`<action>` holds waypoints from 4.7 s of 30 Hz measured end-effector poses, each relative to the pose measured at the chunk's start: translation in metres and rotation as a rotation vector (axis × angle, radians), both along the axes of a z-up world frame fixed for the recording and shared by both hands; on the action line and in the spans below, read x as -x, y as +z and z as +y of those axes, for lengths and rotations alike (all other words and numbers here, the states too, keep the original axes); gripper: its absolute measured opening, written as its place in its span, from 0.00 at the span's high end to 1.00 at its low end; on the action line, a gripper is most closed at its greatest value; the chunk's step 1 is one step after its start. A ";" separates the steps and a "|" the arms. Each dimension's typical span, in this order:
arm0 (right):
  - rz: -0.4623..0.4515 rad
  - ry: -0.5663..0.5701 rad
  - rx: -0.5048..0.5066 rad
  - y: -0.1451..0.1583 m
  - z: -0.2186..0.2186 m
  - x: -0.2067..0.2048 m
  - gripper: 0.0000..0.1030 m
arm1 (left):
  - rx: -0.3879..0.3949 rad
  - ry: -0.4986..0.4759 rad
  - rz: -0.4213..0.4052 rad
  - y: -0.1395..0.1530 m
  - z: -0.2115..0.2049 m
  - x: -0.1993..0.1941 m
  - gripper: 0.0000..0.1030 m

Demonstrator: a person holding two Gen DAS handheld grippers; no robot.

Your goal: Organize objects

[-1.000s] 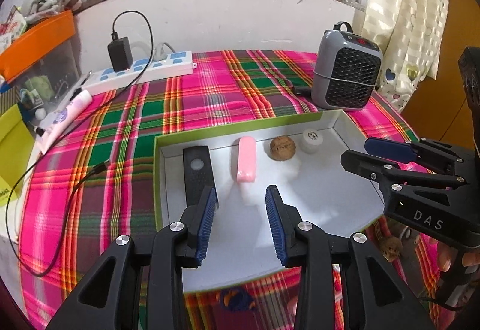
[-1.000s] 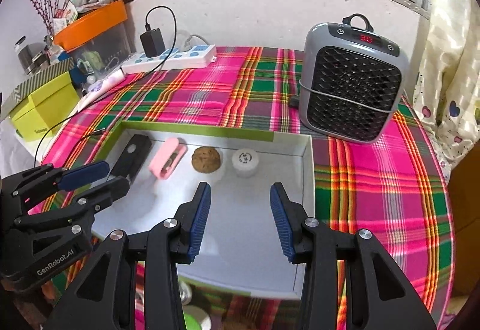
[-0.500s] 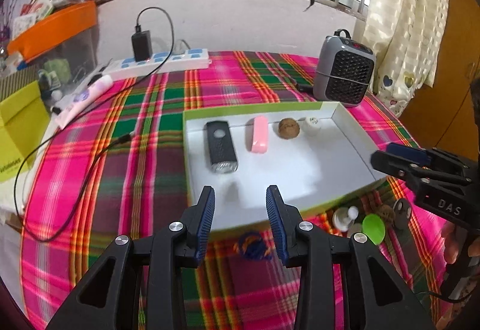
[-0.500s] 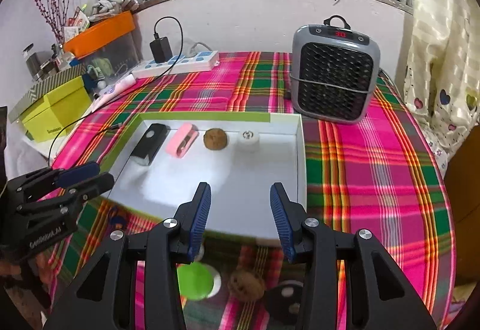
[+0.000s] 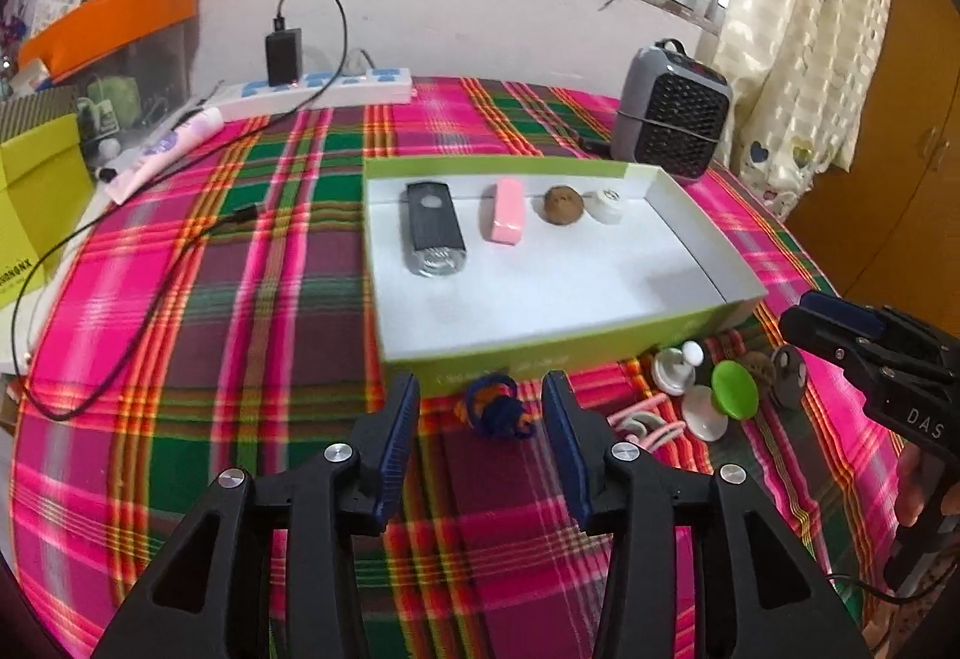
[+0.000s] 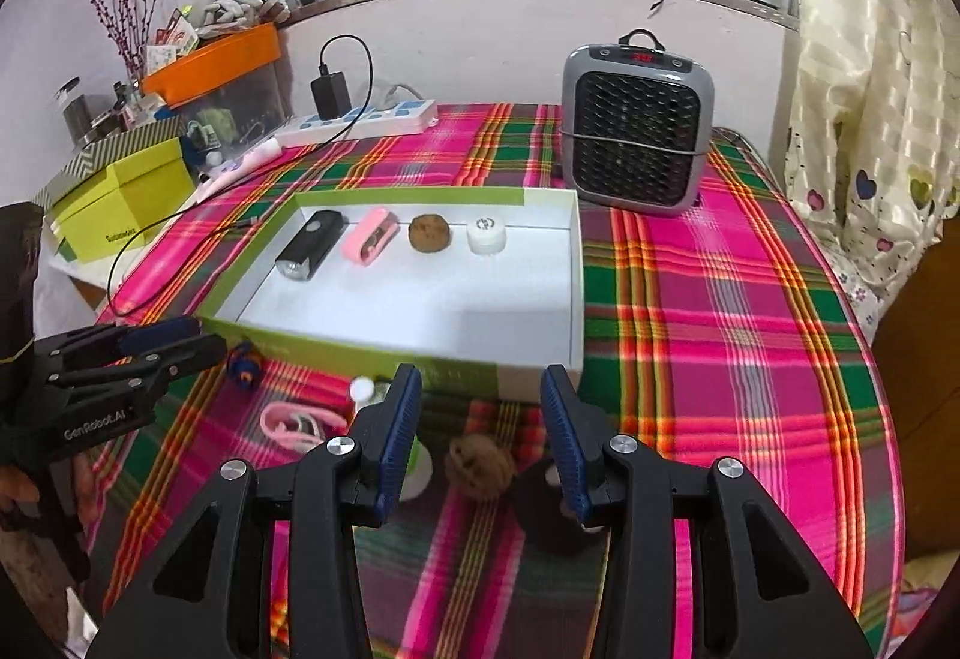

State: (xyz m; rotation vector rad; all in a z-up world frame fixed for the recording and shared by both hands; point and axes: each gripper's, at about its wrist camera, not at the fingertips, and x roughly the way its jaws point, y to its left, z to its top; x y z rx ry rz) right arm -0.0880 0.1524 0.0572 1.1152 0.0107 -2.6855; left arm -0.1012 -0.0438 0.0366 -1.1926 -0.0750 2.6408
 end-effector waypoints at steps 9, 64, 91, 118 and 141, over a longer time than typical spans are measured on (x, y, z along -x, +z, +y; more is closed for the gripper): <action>-0.021 -0.034 0.007 -0.011 0.014 -0.012 0.59 | 0.020 0.015 -0.038 -0.016 0.004 0.007 0.60; -0.115 -0.097 0.021 -0.041 0.041 0.000 0.59 | -0.002 -0.016 -0.038 -0.024 0.000 -0.015 0.77; -0.102 -0.089 0.010 -0.040 0.040 -0.001 0.69 | 0.018 0.001 -0.028 -0.023 0.000 -0.010 0.82; -0.079 -0.076 0.022 -0.035 0.037 -0.008 0.72 | 0.028 -0.004 -0.013 -0.016 0.002 -0.014 0.84; -0.014 -0.068 0.041 -0.004 0.035 -0.006 0.72 | 0.017 -0.027 0.048 0.014 0.010 -0.013 0.84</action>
